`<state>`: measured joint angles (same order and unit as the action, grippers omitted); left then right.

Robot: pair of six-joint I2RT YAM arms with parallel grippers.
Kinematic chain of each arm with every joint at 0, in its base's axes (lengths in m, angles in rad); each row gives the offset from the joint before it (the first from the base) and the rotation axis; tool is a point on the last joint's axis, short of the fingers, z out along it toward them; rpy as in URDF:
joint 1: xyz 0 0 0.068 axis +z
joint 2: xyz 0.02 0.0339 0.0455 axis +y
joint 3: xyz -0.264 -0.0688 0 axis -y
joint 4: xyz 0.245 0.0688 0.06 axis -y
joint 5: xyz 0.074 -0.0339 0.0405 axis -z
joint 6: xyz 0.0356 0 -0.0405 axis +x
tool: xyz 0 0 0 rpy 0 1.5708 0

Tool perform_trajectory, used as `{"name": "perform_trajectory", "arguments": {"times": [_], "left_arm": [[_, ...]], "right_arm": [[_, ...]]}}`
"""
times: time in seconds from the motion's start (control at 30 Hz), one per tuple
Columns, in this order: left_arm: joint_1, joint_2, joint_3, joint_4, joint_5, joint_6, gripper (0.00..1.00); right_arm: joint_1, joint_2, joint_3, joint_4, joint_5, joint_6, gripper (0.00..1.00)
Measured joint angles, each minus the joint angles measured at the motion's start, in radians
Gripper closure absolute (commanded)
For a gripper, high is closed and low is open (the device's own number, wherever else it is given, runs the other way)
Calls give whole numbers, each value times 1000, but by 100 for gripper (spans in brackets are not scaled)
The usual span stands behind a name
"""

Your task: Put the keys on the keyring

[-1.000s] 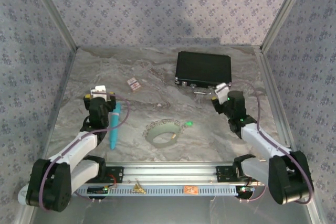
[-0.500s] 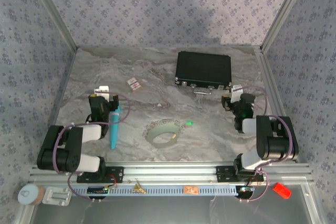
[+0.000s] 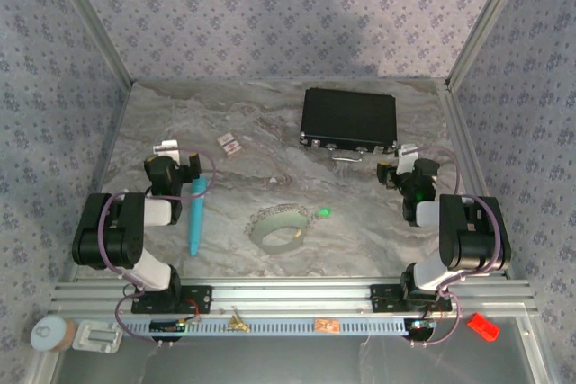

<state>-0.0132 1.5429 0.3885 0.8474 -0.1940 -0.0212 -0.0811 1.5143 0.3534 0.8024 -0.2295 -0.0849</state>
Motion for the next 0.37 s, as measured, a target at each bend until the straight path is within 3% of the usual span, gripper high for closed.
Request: {"name": "perform_trajectory", "arguments": {"times": [0.23, 0.3, 0.37], "left_arm": [[2, 0, 4, -26, 29, -6, 0], [5, 0, 6, -33, 47, -6, 0], [7, 0, 6, -37, 53, -6, 0]], "right_arm": [[0, 0, 1, 2, -1, 0, 34], [0, 0, 1, 2, -1, 5, 1], [0, 0, 1, 2, -3, 5, 1]]}}
